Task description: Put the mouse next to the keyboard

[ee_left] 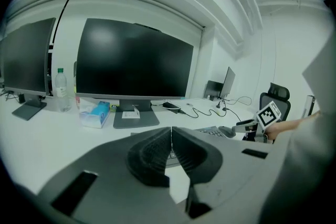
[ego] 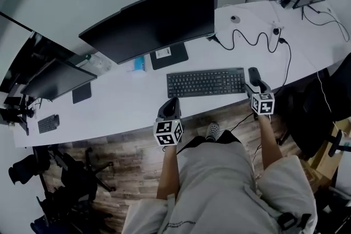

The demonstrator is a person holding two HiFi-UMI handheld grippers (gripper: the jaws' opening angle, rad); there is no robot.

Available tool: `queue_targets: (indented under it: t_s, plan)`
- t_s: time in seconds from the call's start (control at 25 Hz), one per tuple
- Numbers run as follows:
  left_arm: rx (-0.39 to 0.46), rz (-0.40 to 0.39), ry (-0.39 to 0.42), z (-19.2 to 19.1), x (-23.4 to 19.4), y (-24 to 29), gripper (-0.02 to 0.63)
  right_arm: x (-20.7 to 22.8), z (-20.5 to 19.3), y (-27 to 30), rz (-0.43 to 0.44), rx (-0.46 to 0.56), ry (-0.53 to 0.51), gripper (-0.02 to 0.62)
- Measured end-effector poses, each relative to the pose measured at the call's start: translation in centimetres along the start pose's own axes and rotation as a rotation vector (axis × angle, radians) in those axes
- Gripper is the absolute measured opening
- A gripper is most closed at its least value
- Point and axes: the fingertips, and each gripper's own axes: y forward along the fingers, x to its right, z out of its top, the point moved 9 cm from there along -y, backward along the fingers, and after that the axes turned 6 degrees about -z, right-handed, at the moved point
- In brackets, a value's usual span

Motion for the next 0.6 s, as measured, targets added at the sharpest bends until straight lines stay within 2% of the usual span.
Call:
queue_targets:
  t_s: [0.2,0.4,0.6]
  plan:
    - [0.042,-0.017,-0.013,-0.4,1.3,-3.0,0.025,-5.8,-0.7,-3.9,0.076,0.025,0.019,0.316]
    - [0.102,-0.003,-0.059,-2.1,2.5,-6.9,0.025,-11.3,-3.1,-7.3,0.189,-0.042,0.124,0.308]
    - [0.099,-0.009,-0.076,-4.7,3.8,-9.6,0.025,-14.8,-4.9,-11.2,0.243,-0.009,0.134,0.304]
